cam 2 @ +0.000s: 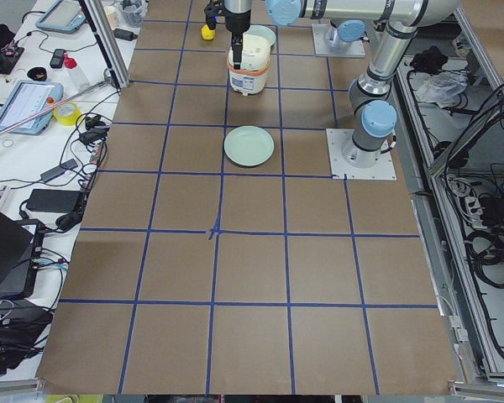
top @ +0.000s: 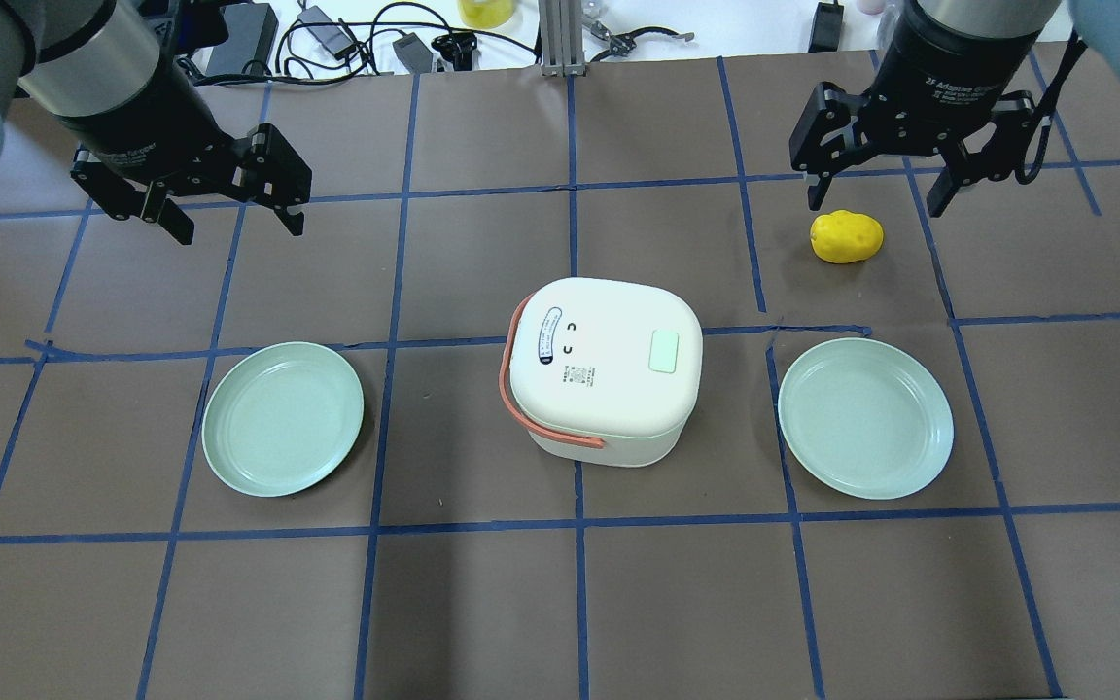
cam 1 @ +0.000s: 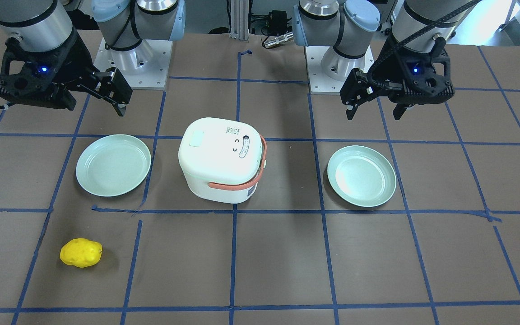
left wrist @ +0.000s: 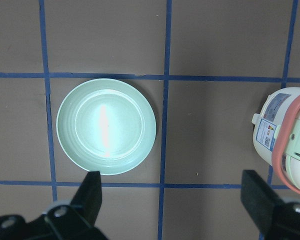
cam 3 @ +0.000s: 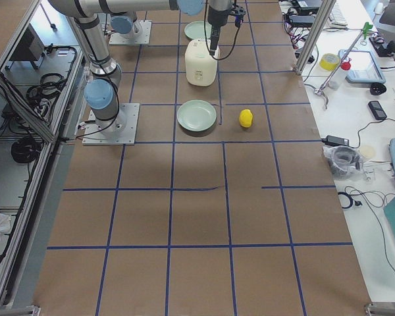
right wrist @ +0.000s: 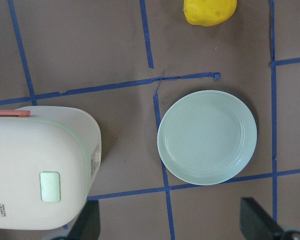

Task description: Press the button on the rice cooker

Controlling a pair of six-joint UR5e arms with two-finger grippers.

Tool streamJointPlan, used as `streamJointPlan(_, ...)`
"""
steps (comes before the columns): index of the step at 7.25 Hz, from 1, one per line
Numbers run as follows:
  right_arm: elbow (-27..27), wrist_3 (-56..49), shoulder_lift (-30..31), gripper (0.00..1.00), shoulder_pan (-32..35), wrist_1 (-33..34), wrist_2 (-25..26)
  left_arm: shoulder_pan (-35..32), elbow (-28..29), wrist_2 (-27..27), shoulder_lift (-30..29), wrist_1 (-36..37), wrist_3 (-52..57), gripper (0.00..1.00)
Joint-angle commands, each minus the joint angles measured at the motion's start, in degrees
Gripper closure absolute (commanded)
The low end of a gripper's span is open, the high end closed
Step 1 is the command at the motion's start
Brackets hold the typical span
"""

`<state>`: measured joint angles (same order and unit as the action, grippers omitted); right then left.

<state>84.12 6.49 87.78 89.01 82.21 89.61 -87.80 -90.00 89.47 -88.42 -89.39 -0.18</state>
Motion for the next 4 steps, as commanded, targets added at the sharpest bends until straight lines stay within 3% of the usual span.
streamJointPlan(1,0.1,0.1,0.0,0.00,0.0,-0.4,0.2,0.0,0.0,0.0,0.0,0.0,0.0,0.00)
streamJointPlan(4,-0.1,0.0,0.1,0.00,0.0,-1.1,-0.3,0.0,0.0,0.0,0.0,0.0,0.0,0.00)
